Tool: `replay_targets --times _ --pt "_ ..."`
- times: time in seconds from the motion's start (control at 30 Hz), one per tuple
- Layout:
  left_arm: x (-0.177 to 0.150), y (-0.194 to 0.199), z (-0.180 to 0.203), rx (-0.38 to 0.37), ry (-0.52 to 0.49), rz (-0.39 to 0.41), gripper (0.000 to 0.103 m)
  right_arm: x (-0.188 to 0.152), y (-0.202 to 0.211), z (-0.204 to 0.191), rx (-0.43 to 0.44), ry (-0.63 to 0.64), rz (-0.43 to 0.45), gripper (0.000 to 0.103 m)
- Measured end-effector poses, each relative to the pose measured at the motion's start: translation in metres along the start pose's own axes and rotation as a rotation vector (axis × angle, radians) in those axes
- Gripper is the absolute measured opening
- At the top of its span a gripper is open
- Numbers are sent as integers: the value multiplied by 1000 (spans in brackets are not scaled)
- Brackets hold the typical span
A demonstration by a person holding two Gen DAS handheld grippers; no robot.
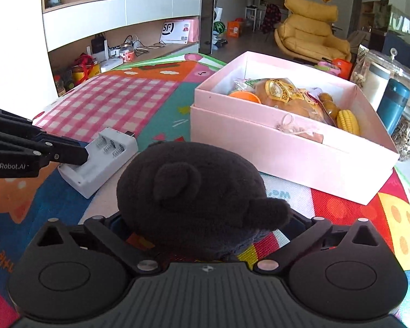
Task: Organize objects
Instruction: 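Lift the white charger off the mat with the left gripper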
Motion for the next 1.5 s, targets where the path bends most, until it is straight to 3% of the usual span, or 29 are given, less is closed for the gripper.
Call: replay_targets --times 0.27,0.3,0.4,0.43,0.63,0.73,0.83,0.93,1.07,1.2,1.37,1.5 --pt "3 -9 21 -59 -7 -38 18 -1 6 4 13 -37 36 103" --pt "3 -9 20 -51 -14 -40 21 -1 9 6 13 -48 53 103" --pt "5 -9 9 26 -51 -38 53 0 17 11 8 -77 98 103" --pt "6 -9 3 58 -52 -34 55 1 18 13 10 -82 104 103" --pt "7 -8 -5 45 -11 -46 50 2 16 12 12 -81 97 103" --pt "8 -8 -5 -3 35 -74 50 2 16 13 12 -85 101 103" --pt "13 3 4 -53 66 -34 50 2 18 15 10 -95 118 103" --pt "14 12 26 -98 37 -14 50 2 19 17 13 -111 127 103" --pt "10 9 46 -22 -39 7 50 2 19 19 18 -126 124 103" --pt "7 5 52 14 -71 15 41 1 19 21 17 -135 127 103" --pt "-1 2 52 68 -110 32 49 1 19 21 22 -141 126 103" --pt "-3 2 55 83 -126 54 44 1 18 21 25 -142 121 103"
Point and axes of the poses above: each gripper's, at about its wrist camera, not at the fingertips, and y roughly against the way its jaws point, z to its right, x to its top, the point moved 9 cm from there along -y, roughly the way its jaws point, and after that the axes turned 6 degrees about y, right-handed, at the moved point
